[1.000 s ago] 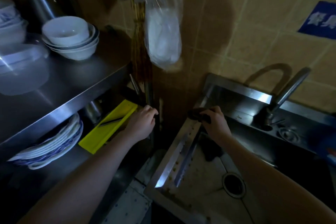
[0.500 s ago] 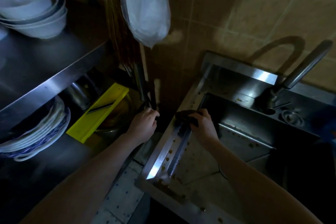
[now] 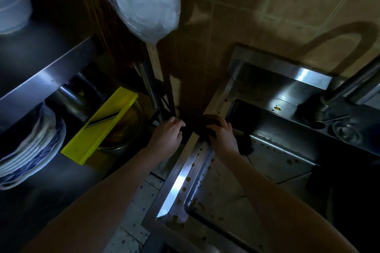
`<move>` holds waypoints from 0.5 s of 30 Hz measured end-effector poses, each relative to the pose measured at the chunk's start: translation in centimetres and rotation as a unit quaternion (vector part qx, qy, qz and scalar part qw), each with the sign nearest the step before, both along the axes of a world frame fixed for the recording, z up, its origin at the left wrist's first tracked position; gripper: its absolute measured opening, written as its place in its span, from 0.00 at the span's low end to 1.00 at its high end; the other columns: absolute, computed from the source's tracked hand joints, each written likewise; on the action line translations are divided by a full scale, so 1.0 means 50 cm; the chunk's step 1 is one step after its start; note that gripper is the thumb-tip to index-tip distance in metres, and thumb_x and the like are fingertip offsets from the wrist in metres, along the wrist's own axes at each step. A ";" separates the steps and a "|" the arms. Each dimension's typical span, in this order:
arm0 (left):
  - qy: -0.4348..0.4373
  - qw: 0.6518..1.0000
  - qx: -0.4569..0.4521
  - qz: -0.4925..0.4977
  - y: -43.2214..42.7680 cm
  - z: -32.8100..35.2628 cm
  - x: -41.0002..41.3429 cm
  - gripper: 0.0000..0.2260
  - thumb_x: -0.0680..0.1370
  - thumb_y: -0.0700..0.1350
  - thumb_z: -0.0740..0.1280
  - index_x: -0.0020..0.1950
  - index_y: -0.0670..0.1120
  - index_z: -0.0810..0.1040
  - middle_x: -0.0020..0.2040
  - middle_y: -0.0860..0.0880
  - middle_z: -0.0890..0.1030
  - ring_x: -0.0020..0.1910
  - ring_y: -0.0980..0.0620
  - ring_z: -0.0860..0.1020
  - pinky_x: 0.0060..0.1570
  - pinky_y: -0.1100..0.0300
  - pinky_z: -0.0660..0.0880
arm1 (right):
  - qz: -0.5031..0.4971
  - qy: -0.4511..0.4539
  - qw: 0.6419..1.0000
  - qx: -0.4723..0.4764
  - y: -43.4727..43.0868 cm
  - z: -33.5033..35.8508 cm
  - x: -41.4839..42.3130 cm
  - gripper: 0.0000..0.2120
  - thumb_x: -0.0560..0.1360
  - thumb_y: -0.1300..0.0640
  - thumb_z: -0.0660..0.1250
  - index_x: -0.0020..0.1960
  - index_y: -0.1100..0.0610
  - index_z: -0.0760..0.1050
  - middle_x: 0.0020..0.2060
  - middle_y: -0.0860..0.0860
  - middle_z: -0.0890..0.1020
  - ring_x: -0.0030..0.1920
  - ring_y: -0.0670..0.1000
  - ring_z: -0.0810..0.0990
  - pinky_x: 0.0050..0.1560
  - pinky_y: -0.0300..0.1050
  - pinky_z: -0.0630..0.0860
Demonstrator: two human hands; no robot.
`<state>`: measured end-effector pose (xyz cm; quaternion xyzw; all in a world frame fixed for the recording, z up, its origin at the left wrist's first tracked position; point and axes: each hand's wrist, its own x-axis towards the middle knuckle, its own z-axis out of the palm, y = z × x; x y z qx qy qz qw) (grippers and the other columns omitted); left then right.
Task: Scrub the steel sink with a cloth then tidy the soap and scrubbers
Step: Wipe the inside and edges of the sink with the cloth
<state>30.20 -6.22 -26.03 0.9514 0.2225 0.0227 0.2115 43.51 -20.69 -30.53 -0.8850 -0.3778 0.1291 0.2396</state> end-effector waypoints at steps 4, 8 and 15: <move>0.003 1.000 -0.022 0.007 0.011 -0.012 0.035 0.13 0.78 0.41 0.60 0.63 0.45 0.72 0.61 0.45 0.73 0.57 0.46 0.73 0.52 0.55 0.70 | -0.005 -0.006 1.000 -0.024 0.020 -0.006 0.059 0.19 0.76 0.63 0.63 0.65 0.53 0.74 0.68 0.50 0.66 0.65 0.55 0.66 0.64 0.50 0.72; 0.015 0.999 -0.045 0.002 0.016 -0.019 0.068 0.13 0.78 0.41 0.60 0.63 0.45 0.72 0.62 0.45 0.72 0.58 0.46 0.73 0.56 0.49 0.71 | -0.031 0.003 0.999 -0.008 0.047 -0.001 0.136 0.17 0.75 0.65 0.64 0.63 0.56 0.76 0.69 0.52 0.69 0.67 0.57 0.66 0.68 0.48 0.66; 0.056 0.997 -0.054 -0.015 0.011 -0.048 0.113 0.19 0.79 0.48 0.60 0.69 0.48 0.67 0.65 0.46 0.70 0.61 0.45 0.72 0.59 0.47 0.70 | -0.049 0.008 0.999 -0.007 0.074 -0.007 0.253 0.15 0.75 0.64 0.65 0.60 0.59 0.78 0.65 0.57 0.73 0.64 0.59 0.72 0.65 0.49 0.69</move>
